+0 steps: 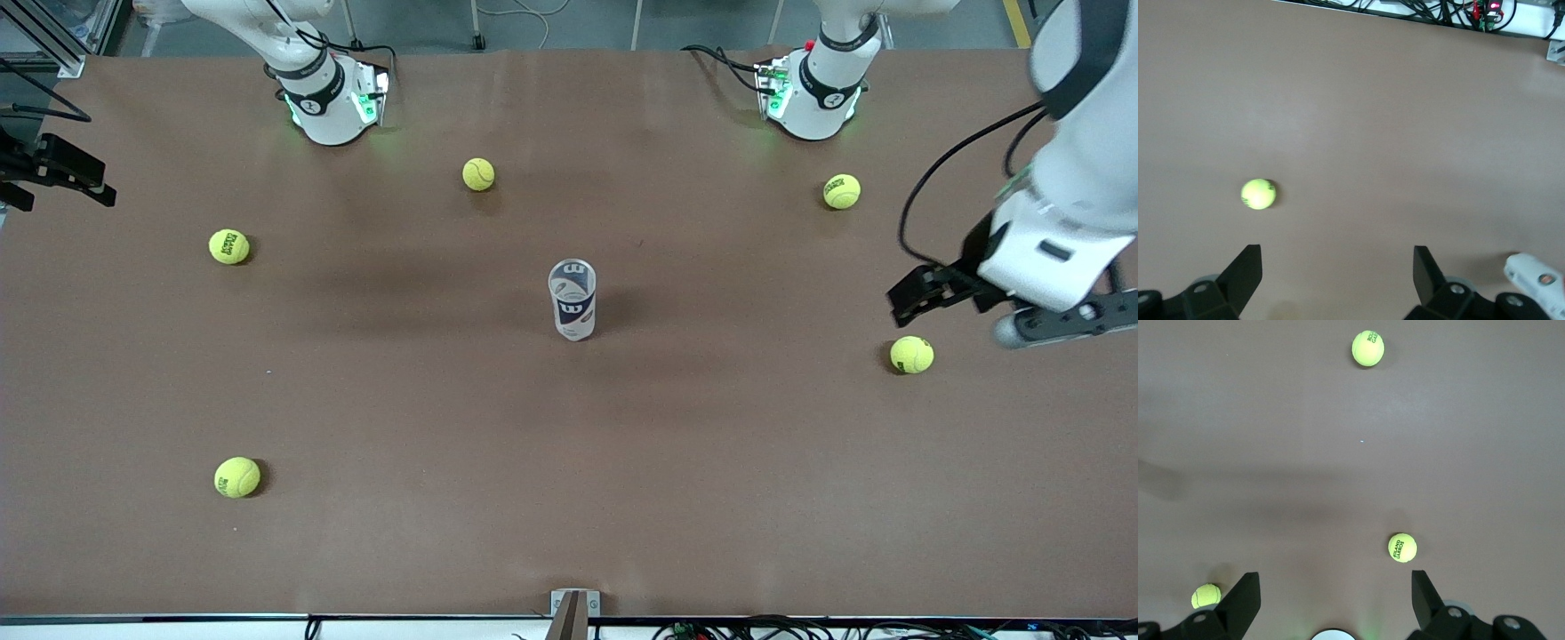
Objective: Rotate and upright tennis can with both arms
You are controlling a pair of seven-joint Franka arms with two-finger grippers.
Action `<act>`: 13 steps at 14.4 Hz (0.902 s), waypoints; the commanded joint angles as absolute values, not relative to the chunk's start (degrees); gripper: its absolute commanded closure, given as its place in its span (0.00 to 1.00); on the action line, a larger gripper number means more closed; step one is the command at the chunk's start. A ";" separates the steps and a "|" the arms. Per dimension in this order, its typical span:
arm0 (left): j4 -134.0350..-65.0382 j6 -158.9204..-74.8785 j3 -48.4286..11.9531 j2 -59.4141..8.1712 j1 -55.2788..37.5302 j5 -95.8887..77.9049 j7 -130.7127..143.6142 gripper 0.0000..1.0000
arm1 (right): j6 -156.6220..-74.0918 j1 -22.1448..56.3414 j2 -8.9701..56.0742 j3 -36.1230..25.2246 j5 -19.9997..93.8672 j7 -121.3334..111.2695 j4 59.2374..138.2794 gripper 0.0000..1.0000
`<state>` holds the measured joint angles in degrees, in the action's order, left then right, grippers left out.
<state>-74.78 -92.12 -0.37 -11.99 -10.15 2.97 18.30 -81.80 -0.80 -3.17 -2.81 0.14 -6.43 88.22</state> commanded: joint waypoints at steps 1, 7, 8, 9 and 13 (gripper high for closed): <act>-82.25 -92.29 -0.88 -4.85 -8.44 1.68 13.90 0.00 | -82.35 -0.52 -5.19 -3.25 0.79 -6.86 90.35 0.00; -91.39 -92.55 -0.79 3.59 -6.51 1.05 11.87 0.00 | -82.88 -0.79 -5.19 -3.16 0.97 -6.86 90.26 0.00; -92.10 -92.29 -0.53 4.13 -6.42 1.05 11.87 0.00 | -82.88 -0.79 -5.19 -3.16 0.97 -7.03 90.26 0.00; -91.85 -91.15 -0.44 4.30 -5.89 1.14 11.95 0.00 | -83.14 -0.79 -5.19 -3.08 0.97 -7.03 90.26 0.00; -88.61 -90.35 -0.44 1.42 -5.36 2.11 12.13 0.00 | -83.23 -0.53 -5.19 -3.16 1.05 -7.03 90.09 0.00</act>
